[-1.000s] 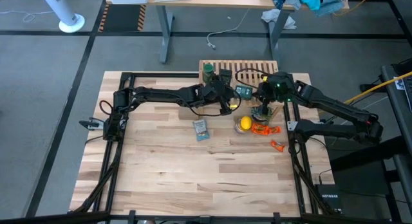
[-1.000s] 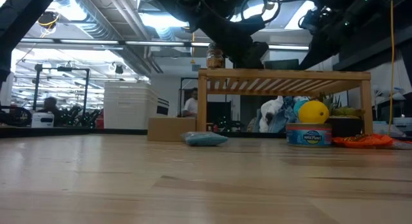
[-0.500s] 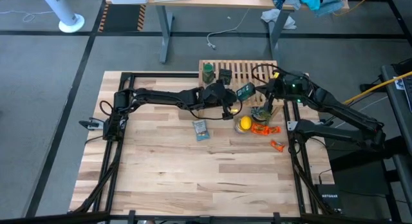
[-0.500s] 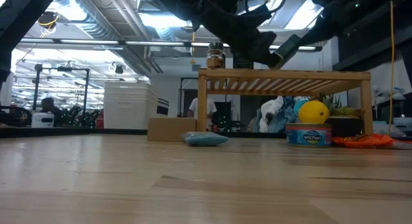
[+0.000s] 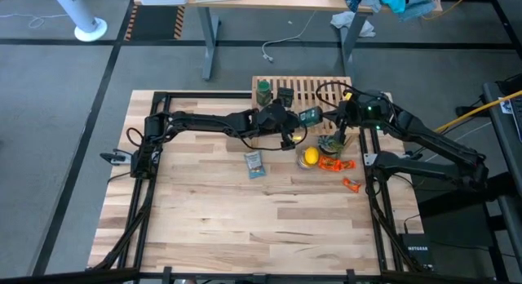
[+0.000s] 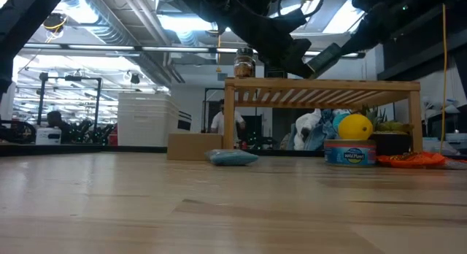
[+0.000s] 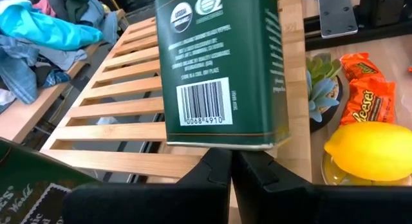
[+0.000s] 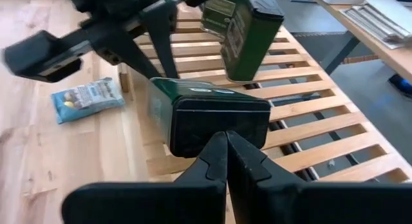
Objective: Shelf spices
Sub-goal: Adjust the right black seasoning can on the shelf
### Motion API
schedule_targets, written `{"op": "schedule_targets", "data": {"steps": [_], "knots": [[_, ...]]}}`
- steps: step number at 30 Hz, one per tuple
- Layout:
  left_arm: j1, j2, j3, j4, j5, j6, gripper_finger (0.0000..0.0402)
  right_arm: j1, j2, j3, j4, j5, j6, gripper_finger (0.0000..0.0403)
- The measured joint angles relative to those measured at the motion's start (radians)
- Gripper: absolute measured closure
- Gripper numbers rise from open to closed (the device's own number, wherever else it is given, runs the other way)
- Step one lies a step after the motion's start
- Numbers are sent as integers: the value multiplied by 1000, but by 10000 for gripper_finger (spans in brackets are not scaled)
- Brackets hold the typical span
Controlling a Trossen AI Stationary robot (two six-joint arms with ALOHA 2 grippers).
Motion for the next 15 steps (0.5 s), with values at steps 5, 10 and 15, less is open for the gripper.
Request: {"op": "schedule_targets", "data": {"steps": [5, 10, 15], "knots": [[1, 0, 0, -8, -4, 0, 401, 0, 10, 0, 9, -19, 2, 401], [1, 0, 0, -19, 0, 0, 401, 0, 12, 0, 25, -35, 3, 401], [1, 0, 0, -20, 1, 6, 401, 0, 12, 0, 26, -38, 3, 401]]}}
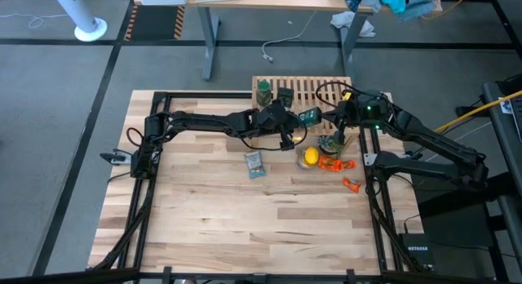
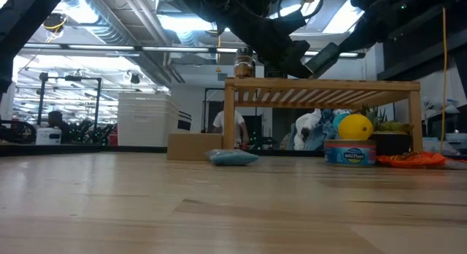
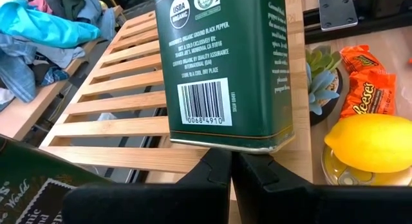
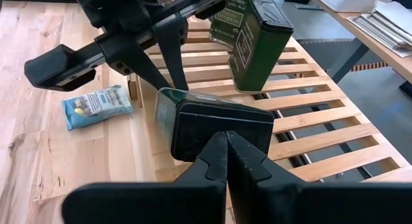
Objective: Shelf spices
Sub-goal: Adjust the right black seasoning can on the shelf
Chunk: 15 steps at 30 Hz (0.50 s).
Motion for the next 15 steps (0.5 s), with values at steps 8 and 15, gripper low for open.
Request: {"op": "schedule_targets", "data": {"steps": [8, 15], "knots": [[3, 0, 0, 0, 0, 6, 401, 0, 0, 0, -1, 0, 0, 401], [11, 0, 2, 4, -1, 10, 401, 0, 0, 0, -3, 0, 0, 401]]}}
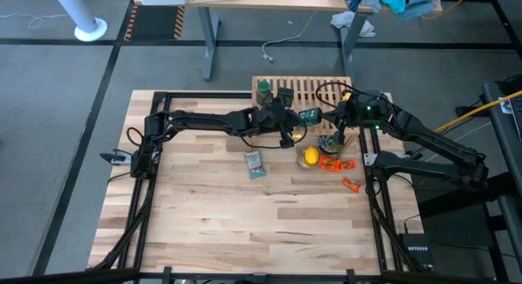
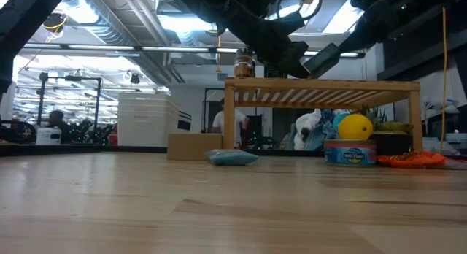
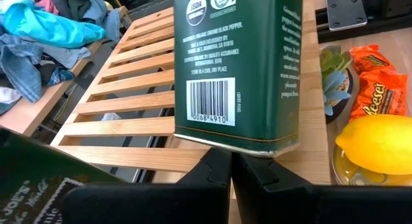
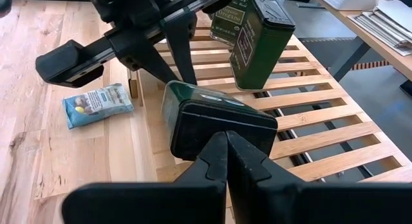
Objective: Shelf spices
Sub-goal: Adjust the right black seasoning can on the shelf
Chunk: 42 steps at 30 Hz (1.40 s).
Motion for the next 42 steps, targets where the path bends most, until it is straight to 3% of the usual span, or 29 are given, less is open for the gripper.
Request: {"op": "schedule_targets", "data": {"steps": [11, 18, 42], "knots": [[-2, 0, 0, -3, 0, 27, 401, 0, 0, 0, 6, 0, 0, 401], [-5, 0, 0, -5, 61, 49, 401, 0, 0, 0, 71, -4, 0, 401], [-3, 0, 0, -25, 54, 66, 401, -1, 66, 3, 142, -87, 0, 401]]}}
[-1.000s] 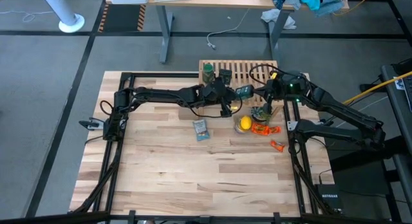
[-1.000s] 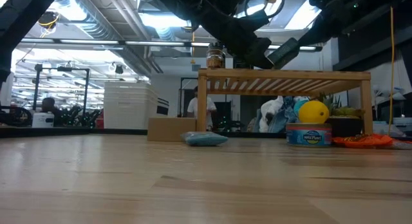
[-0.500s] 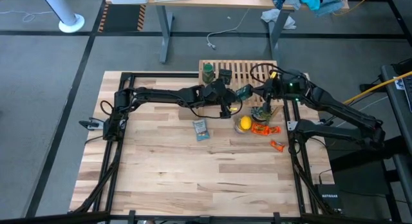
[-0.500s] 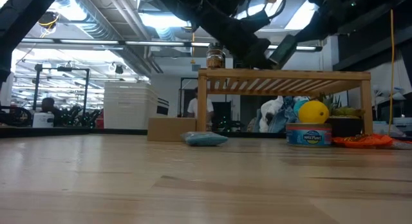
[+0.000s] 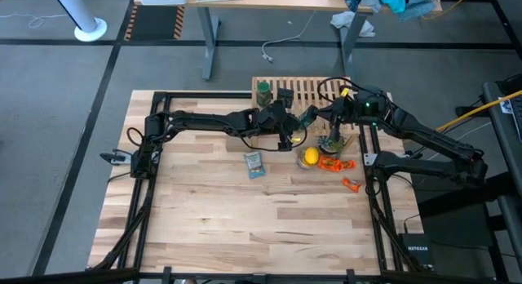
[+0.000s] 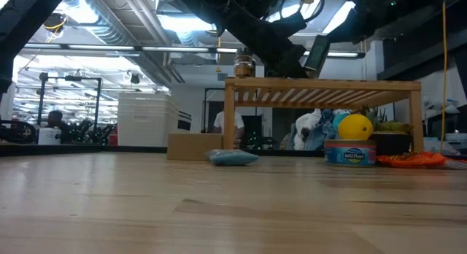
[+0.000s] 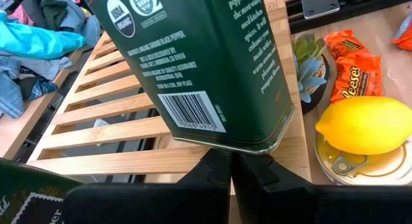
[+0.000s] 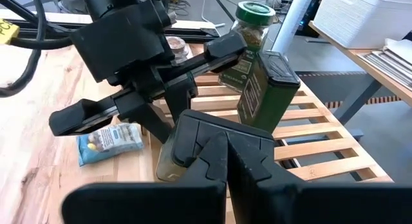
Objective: Shelf spices
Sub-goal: Adjust the right black seasoning can on the shelf
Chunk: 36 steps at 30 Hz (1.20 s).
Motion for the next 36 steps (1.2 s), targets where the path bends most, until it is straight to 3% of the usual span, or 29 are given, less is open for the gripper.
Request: {"op": "schedule_targets", "data": {"steps": [19, 36], "knots": [[-2, 0, 0, 6, 0, 63, 401, 1, 1, -2, -7, -1, 8, 401], [-10, 0, 0, 20, -3, 240, 401, 1, 2, -2, -4, 0, 7, 401]]}}
